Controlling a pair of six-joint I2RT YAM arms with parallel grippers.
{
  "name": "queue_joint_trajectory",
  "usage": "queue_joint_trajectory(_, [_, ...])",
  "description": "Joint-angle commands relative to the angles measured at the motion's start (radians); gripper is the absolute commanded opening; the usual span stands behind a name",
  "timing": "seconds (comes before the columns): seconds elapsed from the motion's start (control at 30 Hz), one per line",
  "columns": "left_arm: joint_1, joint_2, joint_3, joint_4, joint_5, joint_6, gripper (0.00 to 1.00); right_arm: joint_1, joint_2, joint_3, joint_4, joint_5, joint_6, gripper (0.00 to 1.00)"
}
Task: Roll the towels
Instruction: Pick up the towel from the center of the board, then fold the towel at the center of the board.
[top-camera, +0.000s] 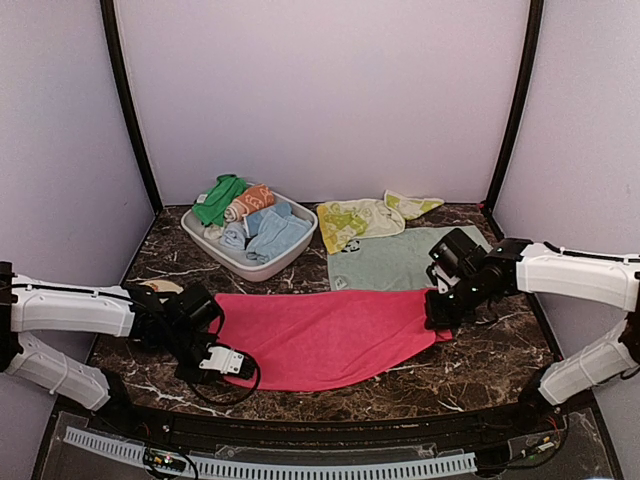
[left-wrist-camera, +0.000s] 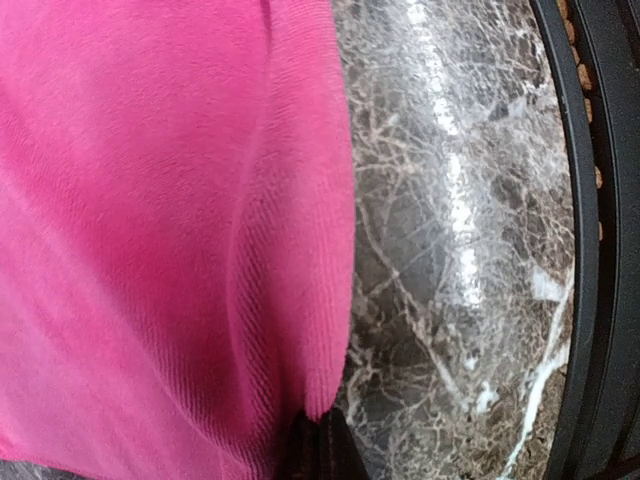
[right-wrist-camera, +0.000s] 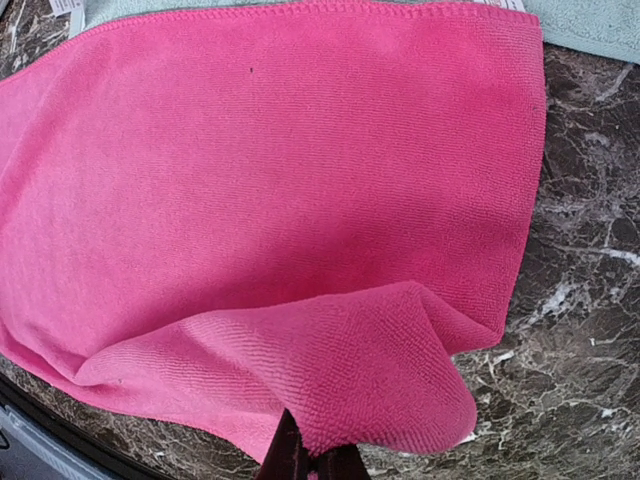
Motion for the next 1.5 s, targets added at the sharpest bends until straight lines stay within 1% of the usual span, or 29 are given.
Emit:
queue_joint_trajectory(0.0, [0.059, -0.072, 0.079, -0.13, 0.056, -0.017, 0.0, -0.004, -0.045, 0.014, -0.043, -0.004, 0.0, 0.0])
queue_joint_trajectory(0.13, [0.07, -0.126, 0.125, -0.33, 0.136, -0.004, 0.0, 0.016, -0.088, -0.036, -0.074, -0.019, 0.025, 0.0])
queue_joint_trajectory(0.2, [0.07, -0.154, 0.117, -0.423, 0.187, 0.003, 0.0, 0.053, -0.113, -0.065, -0.098, -0.027, 0.046, 0.0])
queue_joint_trajectory(0.23, [0.069, -0.168, 0.116, -0.434, 0.192, -0.023, 0.0, 0.081, -0.12, -0.076, -0.11, -0.031, 0.057, 0.0])
queue_joint_trajectory(0.27, [0.07, -0.179, 0.125, -0.47, 0.208, -0.016, 0.0, 0.112, -0.122, -0.084, -0.127, -0.036, 0.073, 0.0])
queue_joint_trajectory(0.33, [0.072, -0.196, 0.134, -0.493, 0.222, -0.013, 0.0, 0.184, -0.124, -0.091, -0.159, -0.049, 0.111, 0.0])
queue_joint_trajectory(0.5, [0.07, -0.179, 0.163, -0.558, 0.248, 0.007, 0.0, 0.347, -0.148, -0.064, -0.246, -0.069, 0.226, 0.0])
queue_joint_trajectory(0.6, [0.07, -0.184, 0.182, -0.602, 0.234, 0.03, 0.0, 0.38, -0.18, -0.048, -0.304, -0.069, 0.255, 0.0])
queue_joint_trajectory(0.67, [0.07, -0.197, 0.173, -0.58, 0.196, 0.035, 0.04, 0.379, -0.195, -0.043, -0.316, -0.052, 0.262, 0.0])
queue_joint_trajectory(0.73, [0.073, -0.21, 0.156, -0.521, 0.154, 0.041, 0.05, 0.361, -0.185, -0.036, -0.304, -0.041, 0.244, 0.0])
queue_joint_trajectory(0.83, [0.091, -0.187, 0.158, -0.46, 0.137, 0.046, 0.06, 0.305, -0.118, -0.015, -0.282, -0.038, 0.181, 0.0])
queue_joint_trajectory(1.0, [0.187, -0.065, 0.237, -0.377, 0.15, 0.058, 0.07, 0.155, -0.026, 0.067, -0.226, -0.044, 0.049, 0.0])
queue_joint_trajectory(1.13, [0.24, 0.009, 0.294, -0.304, 0.136, 0.069, 0.05, 0.073, 0.057, 0.142, -0.205, -0.053, -0.051, 0.0])
queue_joint_trajectory(1.3, [0.281, 0.062, 0.305, -0.189, 0.083, 0.054, 0.04, 0.013, 0.146, 0.189, -0.16, -0.068, -0.112, 0.0])
queue_joint_trajectory(1.47, [0.304, 0.1, 0.3, -0.102, 0.044, 0.03, 0.04, -0.064, 0.194, 0.198, -0.099, -0.073, -0.143, 0.0])
